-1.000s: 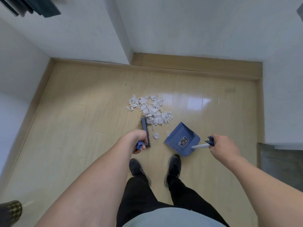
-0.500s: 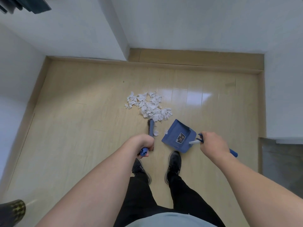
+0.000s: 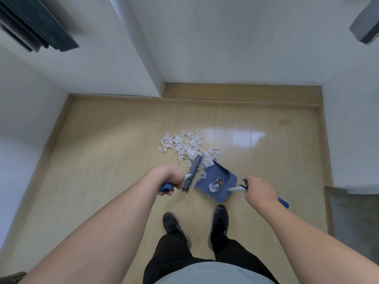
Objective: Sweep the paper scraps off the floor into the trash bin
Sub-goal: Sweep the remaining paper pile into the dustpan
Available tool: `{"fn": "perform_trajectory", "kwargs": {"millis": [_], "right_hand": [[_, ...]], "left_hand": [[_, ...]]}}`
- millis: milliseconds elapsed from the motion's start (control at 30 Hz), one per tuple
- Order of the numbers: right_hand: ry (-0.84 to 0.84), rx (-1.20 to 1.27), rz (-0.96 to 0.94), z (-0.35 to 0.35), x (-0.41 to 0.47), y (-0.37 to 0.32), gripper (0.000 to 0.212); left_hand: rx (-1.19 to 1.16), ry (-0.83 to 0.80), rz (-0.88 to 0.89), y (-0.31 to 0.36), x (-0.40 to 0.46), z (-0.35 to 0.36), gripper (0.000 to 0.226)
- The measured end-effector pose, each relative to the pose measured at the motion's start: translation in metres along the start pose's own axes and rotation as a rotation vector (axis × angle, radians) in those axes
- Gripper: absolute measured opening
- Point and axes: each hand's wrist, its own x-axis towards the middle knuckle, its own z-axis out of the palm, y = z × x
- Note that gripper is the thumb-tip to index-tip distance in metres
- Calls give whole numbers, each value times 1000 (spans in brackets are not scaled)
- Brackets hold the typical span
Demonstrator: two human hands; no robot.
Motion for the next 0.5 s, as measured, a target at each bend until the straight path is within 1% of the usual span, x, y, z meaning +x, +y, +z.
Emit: {"fn": "perform_trajectory", "kwargs": {"millis": [100, 200, 367, 500], "right_hand": [[-1, 3, 32, 1, -2, 14, 19], [15, 20, 60, 5, -2, 28, 21], [31, 46, 123, 21, -4, 51, 21], [63, 88, 127, 22, 4, 56, 19]], "left_hand": [[38, 52, 2, 11, 8, 2, 39], [36, 73, 25, 20, 16, 9, 40], [164, 105, 19, 32, 36, 31, 33], [270, 66, 53, 42, 35, 37, 19]]}}
